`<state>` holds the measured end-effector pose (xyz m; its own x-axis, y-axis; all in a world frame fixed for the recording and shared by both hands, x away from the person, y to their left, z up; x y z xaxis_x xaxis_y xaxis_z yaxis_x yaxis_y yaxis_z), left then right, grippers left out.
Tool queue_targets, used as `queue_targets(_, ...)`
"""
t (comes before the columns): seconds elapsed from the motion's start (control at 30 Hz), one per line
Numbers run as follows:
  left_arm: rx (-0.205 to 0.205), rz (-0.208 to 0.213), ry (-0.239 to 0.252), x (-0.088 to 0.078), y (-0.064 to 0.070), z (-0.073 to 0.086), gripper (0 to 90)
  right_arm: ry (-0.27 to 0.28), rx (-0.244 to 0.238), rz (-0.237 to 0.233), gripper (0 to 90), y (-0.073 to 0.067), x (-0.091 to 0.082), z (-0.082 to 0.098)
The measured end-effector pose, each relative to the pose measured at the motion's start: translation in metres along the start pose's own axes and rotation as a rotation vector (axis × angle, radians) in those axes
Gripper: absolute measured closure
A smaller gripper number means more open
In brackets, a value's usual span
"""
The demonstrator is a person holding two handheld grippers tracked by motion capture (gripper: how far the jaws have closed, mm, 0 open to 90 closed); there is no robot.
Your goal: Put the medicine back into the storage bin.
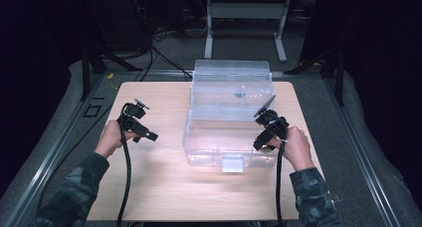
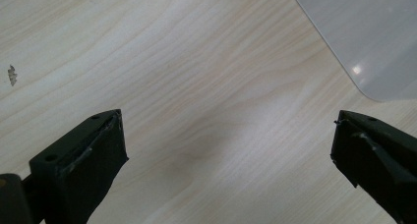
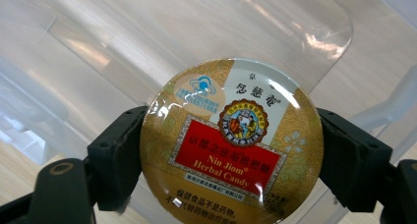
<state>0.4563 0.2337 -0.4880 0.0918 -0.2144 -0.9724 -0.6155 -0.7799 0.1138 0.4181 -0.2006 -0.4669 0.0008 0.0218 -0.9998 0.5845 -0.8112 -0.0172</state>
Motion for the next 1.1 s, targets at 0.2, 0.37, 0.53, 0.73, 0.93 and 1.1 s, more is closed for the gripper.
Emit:
queue_targets(0.2,0.013,-0.004,-0.003,-0.001,0.001,-0.004,0.5,-0.028,-0.012,0.024,19.6,-0.002,-0.002,0.0)
queue_targets(0.37,0.01,0.005,0.0,-0.001,0.0,-0.003,0.4,-0.051,-0.006,0.019,14.0,-0.002,-0.001,0.0)
queue_targets(0.53,0.008,0.002,0.014,-0.004,0.001,-0.005,0.5,0.001,-0.011,0.014,8.2,-0.004,-0.012,0.005)
queue_targets(0.73,0.014,0.017,0.049,-0.014,0.003,-0.011,0.5,0.102,-0.038,-0.021,11.3,-0.007,-0.024,0.017)
queue_targets(0.93,0.044,0.001,0.083,-0.024,0.009,-0.02,0.5,0.162,-0.048,-0.015,12.3,-0.012,-0.028,0.026)
queue_targets(1.1,0.06,0.012,0.097,-0.028,0.017,-0.031,0.5,0.201,-0.065,-0.019,13.9,-0.018,-0.03,0.03)
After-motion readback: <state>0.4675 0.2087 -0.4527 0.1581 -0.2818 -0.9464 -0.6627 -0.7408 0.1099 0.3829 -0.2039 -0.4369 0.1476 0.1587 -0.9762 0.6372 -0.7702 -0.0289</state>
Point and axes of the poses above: each handheld gripper's, and its own axes: x roughly forward along the jaws, z roughly out of its underside, y roughly to its right, the point moved 2 cm from there along x, roughly forward along the jaws, and after that the axes turned 12 degrees about -y, right-handed, at the moved point
